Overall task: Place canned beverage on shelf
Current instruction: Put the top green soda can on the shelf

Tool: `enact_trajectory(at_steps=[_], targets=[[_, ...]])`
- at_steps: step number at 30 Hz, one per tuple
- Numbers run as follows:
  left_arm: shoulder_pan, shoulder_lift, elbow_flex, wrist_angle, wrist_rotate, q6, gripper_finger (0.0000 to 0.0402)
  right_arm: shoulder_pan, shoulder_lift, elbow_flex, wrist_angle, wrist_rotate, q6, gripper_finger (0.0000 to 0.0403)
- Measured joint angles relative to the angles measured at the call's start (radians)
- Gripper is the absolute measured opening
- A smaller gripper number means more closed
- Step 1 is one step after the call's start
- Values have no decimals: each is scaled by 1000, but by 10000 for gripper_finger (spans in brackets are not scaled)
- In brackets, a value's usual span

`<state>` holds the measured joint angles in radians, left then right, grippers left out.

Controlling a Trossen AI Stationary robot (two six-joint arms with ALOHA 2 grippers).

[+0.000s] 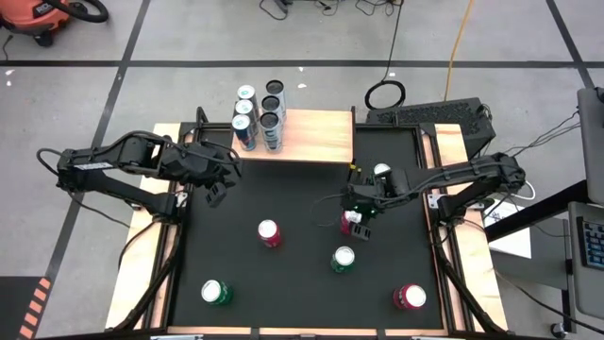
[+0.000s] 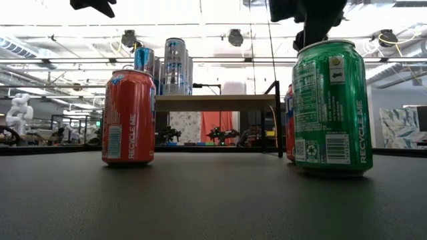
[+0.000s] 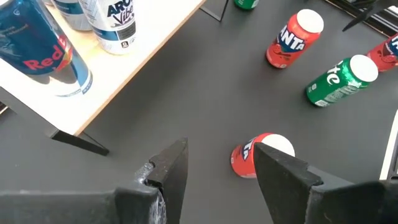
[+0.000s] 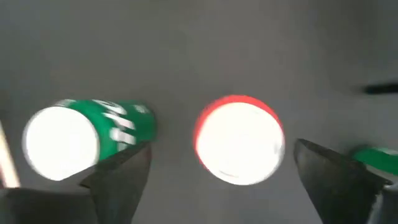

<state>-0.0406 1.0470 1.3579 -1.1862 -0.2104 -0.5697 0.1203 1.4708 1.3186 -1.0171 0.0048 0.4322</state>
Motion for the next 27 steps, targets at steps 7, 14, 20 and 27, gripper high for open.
enact_trajectory(at_steps=[7, 14, 20, 27], targets=[[0, 0, 0, 0, -1, 0, 184, -1, 15, 0, -14, 20, -7, 395], [0, 19, 0, 1, -7, 8, 184, -9, 66, 0, -6, 16, 38, 394], [-1, 47, 0, 1, -7, 7, 184, -22, 116, 0, 3, -12, 90, 394], [-1, 63, 0, 3, 11, 6, 184, -24, 176, 0, -17, -72, 81, 393]])
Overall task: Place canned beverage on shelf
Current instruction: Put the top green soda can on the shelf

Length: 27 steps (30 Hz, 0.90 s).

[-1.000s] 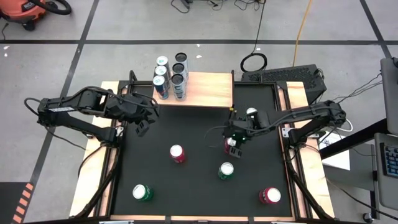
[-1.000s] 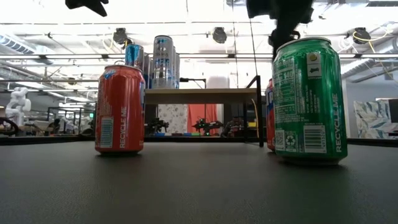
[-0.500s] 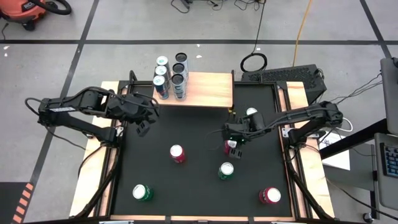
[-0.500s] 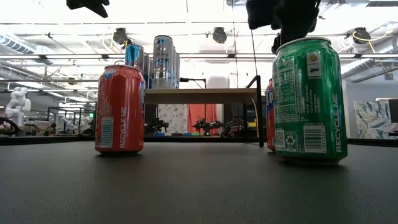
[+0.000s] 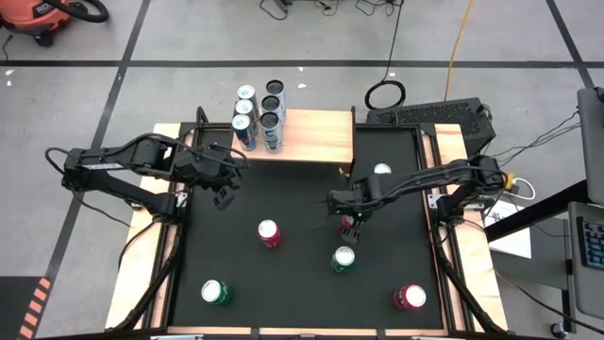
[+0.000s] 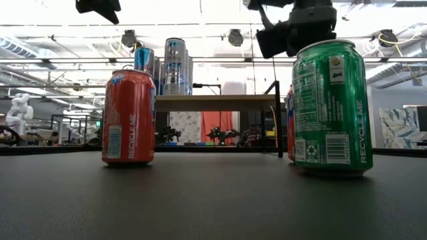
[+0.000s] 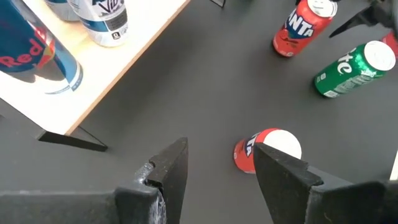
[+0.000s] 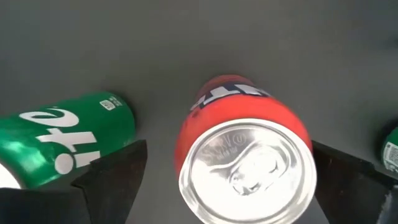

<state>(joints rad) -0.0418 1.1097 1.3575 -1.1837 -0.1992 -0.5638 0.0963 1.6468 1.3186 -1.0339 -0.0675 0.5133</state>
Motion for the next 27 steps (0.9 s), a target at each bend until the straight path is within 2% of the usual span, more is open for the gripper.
enact_trajectory(at_steps=[6, 20, 27], targets=[[0, 2, 0, -1, 4, 0, 184, 1, 5, 0, 3, -11, -20, 393], [0, 2, 0, 0, 4, 0, 184, 1, 3, 0, -1, 15, -208, 393], [0, 1, 0, 0, 4, -6, 184, 1, -18, 0, -41, -49, -139, 393]])
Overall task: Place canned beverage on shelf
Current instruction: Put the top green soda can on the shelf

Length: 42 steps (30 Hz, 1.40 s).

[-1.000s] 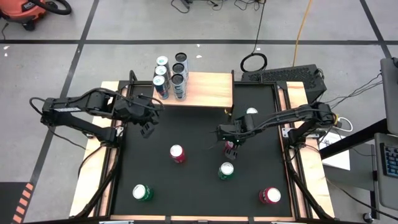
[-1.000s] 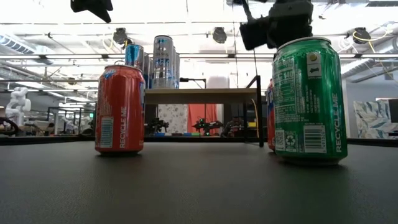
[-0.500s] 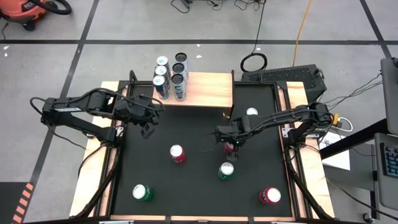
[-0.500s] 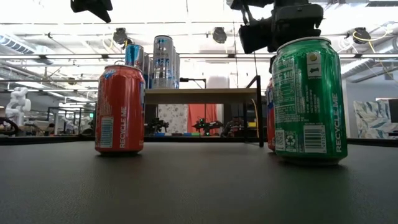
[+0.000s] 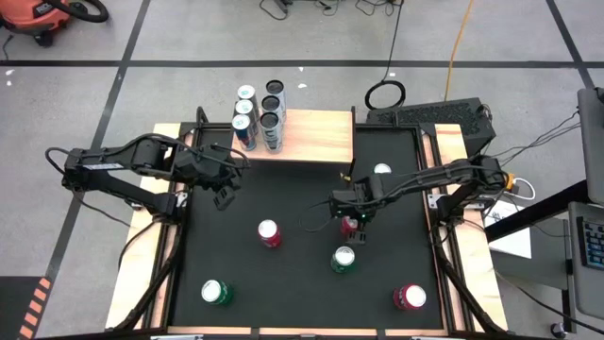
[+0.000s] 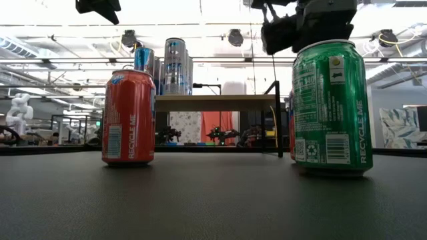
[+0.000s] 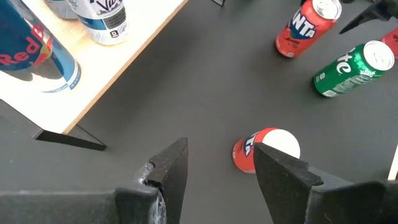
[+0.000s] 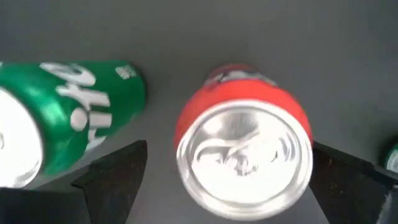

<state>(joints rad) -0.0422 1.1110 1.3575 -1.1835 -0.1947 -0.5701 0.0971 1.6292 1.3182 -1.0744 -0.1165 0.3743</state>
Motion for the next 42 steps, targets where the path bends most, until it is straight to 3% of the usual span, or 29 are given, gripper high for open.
enact_trajectory(at_steps=[4, 21, 30, 36, 42], targets=[[0, 0, 0, 0, 0, 0, 184, 1, -42, 0, -46, -42, 17, 393], [0, 0, 0, 1, 12, -8, 184, -58, -206, 0, -176, 25, 22, 393], [0, 0, 0, 32, 14, 3, 184, -270, -265, 1, -259, 195, 40, 393], [0, 2, 0, 88, 14, 26, 184, -463, -223, 1, -248, 193, 15, 393], [0, 2, 0, 94, 30, 26, 184, -567, -145, 1, -262, 167, 25, 399]])
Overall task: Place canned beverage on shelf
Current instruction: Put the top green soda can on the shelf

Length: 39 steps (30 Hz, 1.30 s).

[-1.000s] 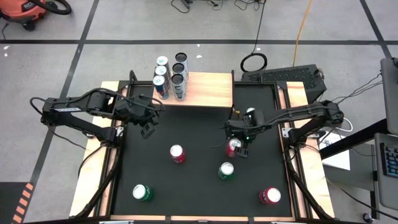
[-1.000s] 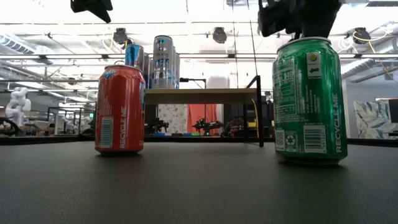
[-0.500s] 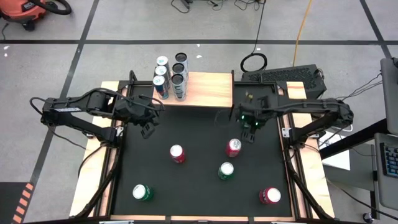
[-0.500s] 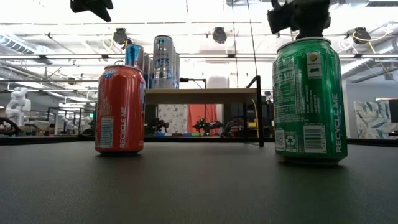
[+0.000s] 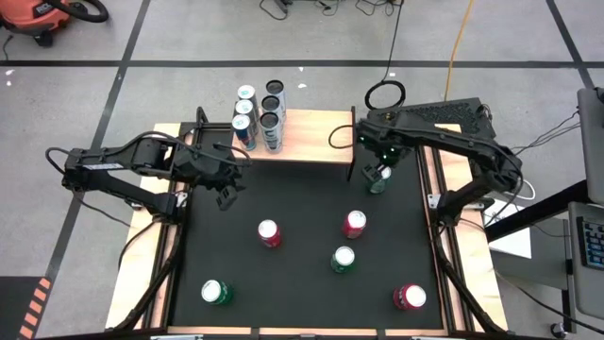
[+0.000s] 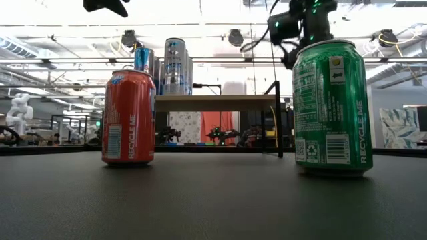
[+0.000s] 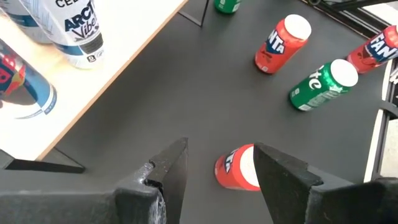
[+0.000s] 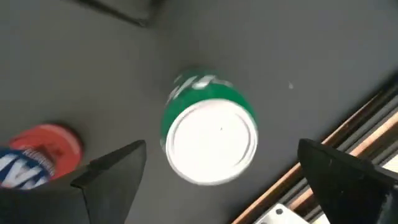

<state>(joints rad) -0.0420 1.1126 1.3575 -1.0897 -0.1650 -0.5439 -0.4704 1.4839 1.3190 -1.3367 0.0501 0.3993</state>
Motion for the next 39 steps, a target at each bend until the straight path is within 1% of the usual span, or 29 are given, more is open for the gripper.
enact_trajectory(at_steps=[2, 4, 5, 10, 16, 24, 35, 39], targets=[[0, 0, 0, -1, 1, 0, 184, -15, 23, 0, 22, -4, -18, 398], [0, 0, 0, -4, 3, 0, 184, -28, 41, 0, 39, -32, -24, 399], [0, 0, 0, -8, 4, 0, 184, -34, 50, 0, 37, -50, -29, 399], [0, 0, 0, -22, 11, 0, 184, -40, 80, 0, 26, -72, -41, 395], [0, 0, 0, -22, 11, 7, 184, -40, 84, -17, 43, -79, -16, 394], [0, 0, 0, -21, 3, 6, 184, -32, 84, -134, 121, -105, -8, 393], [0, 0, 0, -18, -1, 2, 184, -32, 75, -137, 133, -104, -57, 392], [0, 0, 0, -18, -1, 2, 184, -29, 74, -136, 132, -104, -68, 379]])
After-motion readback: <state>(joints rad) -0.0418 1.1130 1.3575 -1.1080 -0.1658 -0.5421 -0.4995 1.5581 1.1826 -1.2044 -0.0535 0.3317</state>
